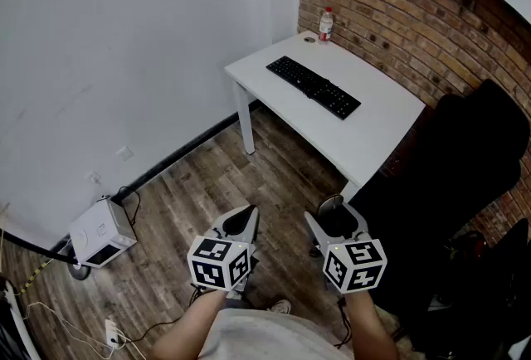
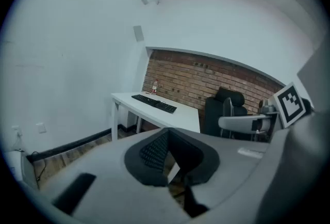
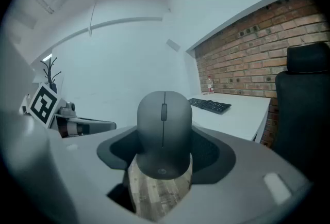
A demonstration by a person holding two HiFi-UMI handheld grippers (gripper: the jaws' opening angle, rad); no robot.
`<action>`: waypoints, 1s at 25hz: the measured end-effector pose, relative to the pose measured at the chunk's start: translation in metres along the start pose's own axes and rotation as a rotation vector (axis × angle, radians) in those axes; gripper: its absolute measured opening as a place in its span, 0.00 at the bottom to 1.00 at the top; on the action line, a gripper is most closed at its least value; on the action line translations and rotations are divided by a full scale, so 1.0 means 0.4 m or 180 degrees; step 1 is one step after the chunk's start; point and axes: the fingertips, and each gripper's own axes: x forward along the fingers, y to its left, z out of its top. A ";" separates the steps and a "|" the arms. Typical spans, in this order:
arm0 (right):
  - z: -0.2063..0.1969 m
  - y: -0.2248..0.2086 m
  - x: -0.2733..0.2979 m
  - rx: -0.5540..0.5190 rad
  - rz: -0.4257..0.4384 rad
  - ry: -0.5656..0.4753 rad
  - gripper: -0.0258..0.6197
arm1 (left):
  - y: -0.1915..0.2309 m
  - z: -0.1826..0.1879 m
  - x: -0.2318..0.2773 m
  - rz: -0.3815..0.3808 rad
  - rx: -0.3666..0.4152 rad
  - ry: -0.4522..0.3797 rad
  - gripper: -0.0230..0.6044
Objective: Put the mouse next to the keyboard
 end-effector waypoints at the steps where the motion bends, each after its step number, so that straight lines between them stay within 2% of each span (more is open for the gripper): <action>1: 0.003 -0.009 -0.007 0.0004 0.0012 -0.0001 0.52 | -0.014 0.001 0.006 -0.0004 0.0010 0.0005 0.01; 9: -0.027 -0.080 -0.070 0.0086 0.0110 0.0014 0.52 | -0.121 -0.023 0.038 0.0002 0.0064 -0.0004 0.01; 19: -0.011 -0.092 0.022 0.0154 0.0070 0.0068 0.52 | -0.063 0.004 0.122 -0.0122 0.0034 0.0076 0.01; 25: 0.026 -0.110 0.129 0.0173 -0.0029 0.0064 0.52 | 0.019 0.051 0.202 -0.0189 -0.0026 0.0080 0.01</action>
